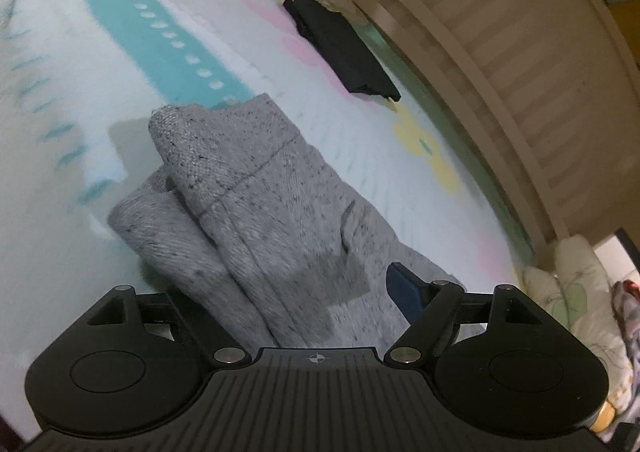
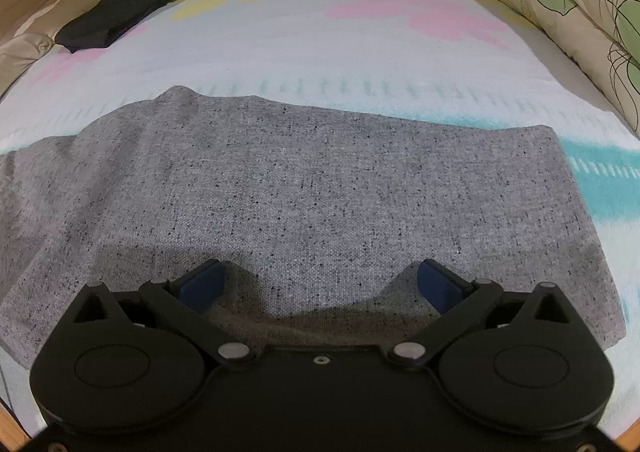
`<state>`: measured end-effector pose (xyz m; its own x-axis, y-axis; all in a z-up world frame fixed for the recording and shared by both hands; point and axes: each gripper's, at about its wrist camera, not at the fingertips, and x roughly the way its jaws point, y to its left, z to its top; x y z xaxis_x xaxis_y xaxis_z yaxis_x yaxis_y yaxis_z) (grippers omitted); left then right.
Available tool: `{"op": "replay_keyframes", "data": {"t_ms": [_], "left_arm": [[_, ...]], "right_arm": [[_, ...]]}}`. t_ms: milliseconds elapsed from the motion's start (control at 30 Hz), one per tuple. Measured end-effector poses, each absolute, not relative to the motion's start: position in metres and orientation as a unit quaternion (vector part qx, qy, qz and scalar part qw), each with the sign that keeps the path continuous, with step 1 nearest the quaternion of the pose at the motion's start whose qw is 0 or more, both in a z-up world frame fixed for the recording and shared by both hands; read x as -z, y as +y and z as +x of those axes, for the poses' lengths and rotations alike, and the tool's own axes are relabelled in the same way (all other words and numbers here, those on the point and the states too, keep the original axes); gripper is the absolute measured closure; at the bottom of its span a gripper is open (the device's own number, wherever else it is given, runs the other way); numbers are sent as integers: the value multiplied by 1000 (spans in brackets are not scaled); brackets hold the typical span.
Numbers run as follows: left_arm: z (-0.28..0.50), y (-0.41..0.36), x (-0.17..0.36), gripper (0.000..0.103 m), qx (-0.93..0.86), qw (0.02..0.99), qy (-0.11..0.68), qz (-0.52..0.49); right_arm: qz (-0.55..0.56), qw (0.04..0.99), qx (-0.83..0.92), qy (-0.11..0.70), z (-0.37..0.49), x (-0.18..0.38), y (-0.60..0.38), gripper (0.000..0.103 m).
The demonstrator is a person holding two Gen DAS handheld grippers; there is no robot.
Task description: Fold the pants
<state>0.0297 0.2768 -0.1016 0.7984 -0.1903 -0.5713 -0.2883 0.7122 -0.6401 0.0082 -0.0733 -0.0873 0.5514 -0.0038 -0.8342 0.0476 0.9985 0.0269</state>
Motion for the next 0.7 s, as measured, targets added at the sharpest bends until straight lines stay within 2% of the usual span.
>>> {"op": "replay_keyframes", "data": {"t_ms": [67,100,167,200,300,433,700], "left_arm": [[30,278,102,28,-30,868,311,-386],[29,278,102,31,-34,866,310,-392],[28,279,101,52,-45,864,315,-391],[29,279,100,78,-43,866,322,-380],[24,269,85,82,-50,888,311,-336],[11,235,43,82,-38,932,282,-226],[-11,124,-44,82,31,976,213,-38]], "right_arm": [[23,880,13,474,9,87,-74,1],[24,880,12,474,9,87,-74,1],[27,879,10,476,10,86,-75,1],[29,878,7,478,11,85,-76,1],[30,873,-5,487,15,81,-80,1],[32,875,-8,482,13,69,-90,1],[87,885,40,455,12,33,-142,1]]}}
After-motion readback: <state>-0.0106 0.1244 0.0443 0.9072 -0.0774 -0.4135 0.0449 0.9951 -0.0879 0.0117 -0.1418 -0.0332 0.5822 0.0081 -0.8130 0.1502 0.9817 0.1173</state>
